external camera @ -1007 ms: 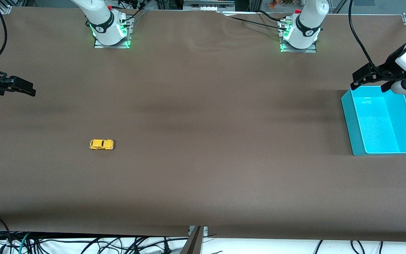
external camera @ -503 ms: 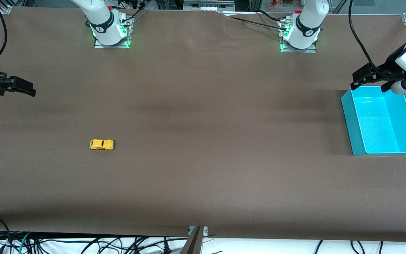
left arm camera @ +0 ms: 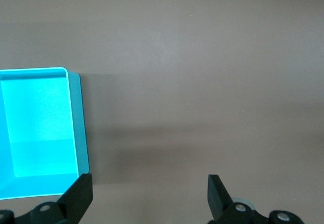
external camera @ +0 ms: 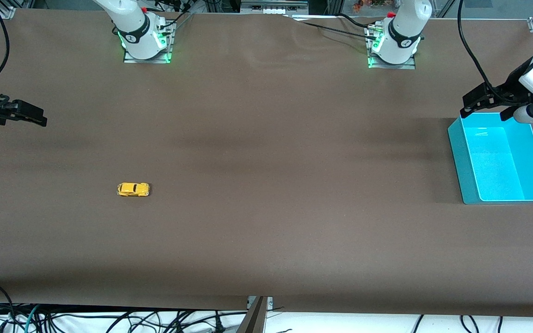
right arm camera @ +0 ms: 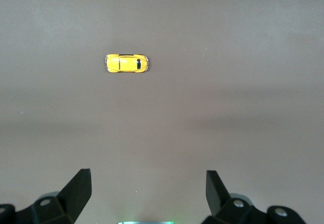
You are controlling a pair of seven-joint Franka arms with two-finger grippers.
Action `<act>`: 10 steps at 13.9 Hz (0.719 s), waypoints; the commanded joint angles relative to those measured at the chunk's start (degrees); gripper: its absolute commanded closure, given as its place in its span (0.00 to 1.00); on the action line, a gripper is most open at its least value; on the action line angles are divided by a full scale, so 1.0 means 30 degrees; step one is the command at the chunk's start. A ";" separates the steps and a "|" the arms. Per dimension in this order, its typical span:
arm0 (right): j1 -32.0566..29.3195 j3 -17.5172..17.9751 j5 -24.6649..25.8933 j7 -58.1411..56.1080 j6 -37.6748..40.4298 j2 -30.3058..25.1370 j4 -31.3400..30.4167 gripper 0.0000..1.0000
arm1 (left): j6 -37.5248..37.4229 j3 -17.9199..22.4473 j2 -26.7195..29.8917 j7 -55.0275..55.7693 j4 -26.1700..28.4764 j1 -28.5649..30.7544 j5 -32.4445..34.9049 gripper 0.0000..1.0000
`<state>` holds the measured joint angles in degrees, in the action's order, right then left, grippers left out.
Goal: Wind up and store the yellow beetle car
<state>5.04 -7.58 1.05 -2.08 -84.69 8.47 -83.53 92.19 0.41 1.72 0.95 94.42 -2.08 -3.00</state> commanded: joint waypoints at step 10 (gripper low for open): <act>0.0019 0.0329 -0.0407 0.0138 -0.0859 0.1570 -0.0048 0.00 | -0.0321 -0.0106 -0.0074 -0.0142 -0.0622 0.0196 -0.0318 0.00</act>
<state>5.13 -7.26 0.78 -2.08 -85.47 11.20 -83.82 92.19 0.41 1.72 0.95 93.89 -2.07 -3.00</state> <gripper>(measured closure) 0.000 0.000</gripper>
